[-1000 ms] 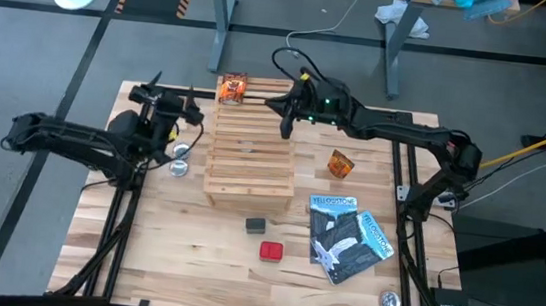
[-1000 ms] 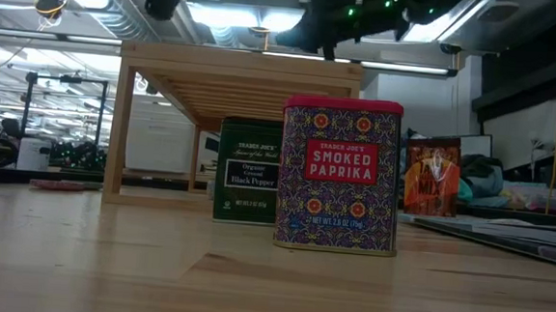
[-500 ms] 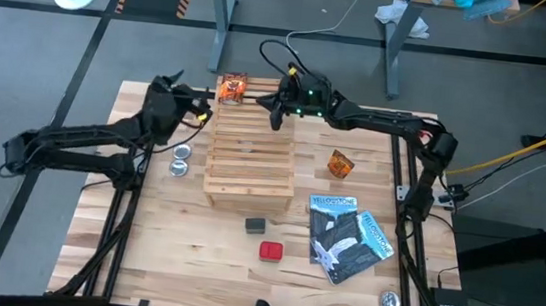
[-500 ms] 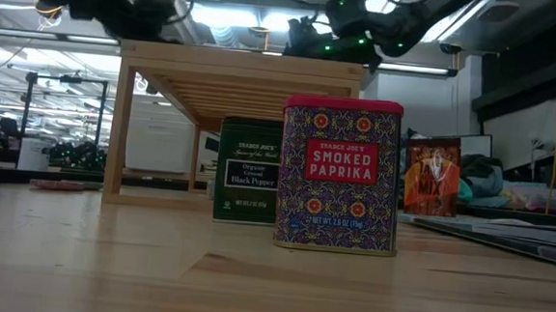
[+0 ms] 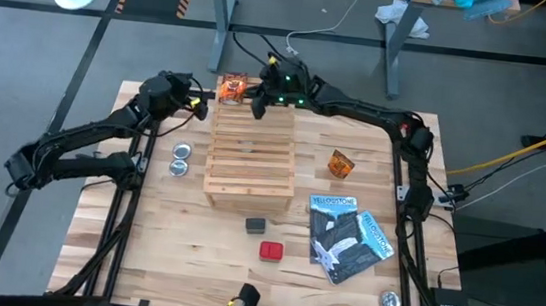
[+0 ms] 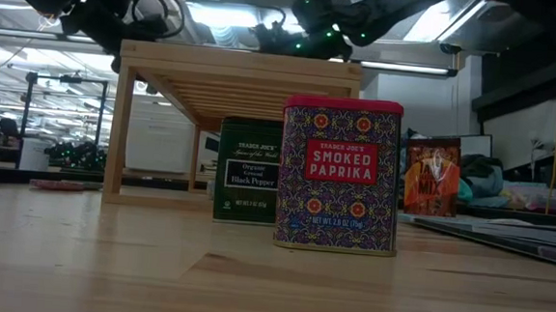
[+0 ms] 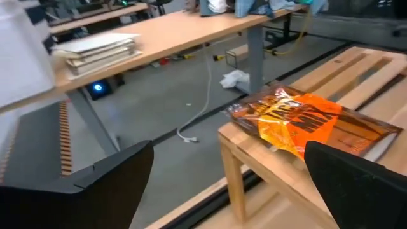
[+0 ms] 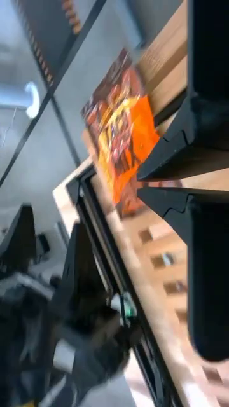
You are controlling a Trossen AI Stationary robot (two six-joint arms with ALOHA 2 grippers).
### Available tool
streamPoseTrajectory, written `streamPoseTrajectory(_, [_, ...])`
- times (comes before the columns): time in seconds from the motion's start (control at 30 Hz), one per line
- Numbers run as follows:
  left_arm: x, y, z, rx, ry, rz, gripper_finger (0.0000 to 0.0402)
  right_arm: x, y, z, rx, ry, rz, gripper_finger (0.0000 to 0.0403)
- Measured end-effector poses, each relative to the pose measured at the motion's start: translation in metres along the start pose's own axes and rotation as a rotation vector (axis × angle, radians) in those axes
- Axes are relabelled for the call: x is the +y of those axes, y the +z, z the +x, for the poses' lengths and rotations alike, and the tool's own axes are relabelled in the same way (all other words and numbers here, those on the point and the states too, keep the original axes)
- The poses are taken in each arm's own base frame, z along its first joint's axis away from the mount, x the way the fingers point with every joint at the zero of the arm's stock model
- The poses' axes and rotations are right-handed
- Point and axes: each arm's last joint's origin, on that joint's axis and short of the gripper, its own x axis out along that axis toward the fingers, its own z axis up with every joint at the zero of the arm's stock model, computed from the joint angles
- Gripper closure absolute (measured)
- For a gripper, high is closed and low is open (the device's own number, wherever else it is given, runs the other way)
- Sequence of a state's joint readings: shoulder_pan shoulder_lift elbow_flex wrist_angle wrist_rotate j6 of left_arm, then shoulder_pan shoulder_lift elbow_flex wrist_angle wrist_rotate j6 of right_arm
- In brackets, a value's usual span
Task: Shelf spices
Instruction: Remove the orange seasoning pack from the shelf
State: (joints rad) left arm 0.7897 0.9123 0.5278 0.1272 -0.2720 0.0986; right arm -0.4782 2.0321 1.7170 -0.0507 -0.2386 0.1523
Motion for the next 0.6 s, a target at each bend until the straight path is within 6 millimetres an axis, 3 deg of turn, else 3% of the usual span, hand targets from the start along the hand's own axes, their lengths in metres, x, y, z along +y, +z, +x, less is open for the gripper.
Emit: streamPoseTrajectory(0.6, [-0.0010,-0.0033,0.0003,0.029,-0.087,-0.007,0.0002,-0.0104,-0.0075,0.0057,0.019,-0.130,0.067,0.0370])
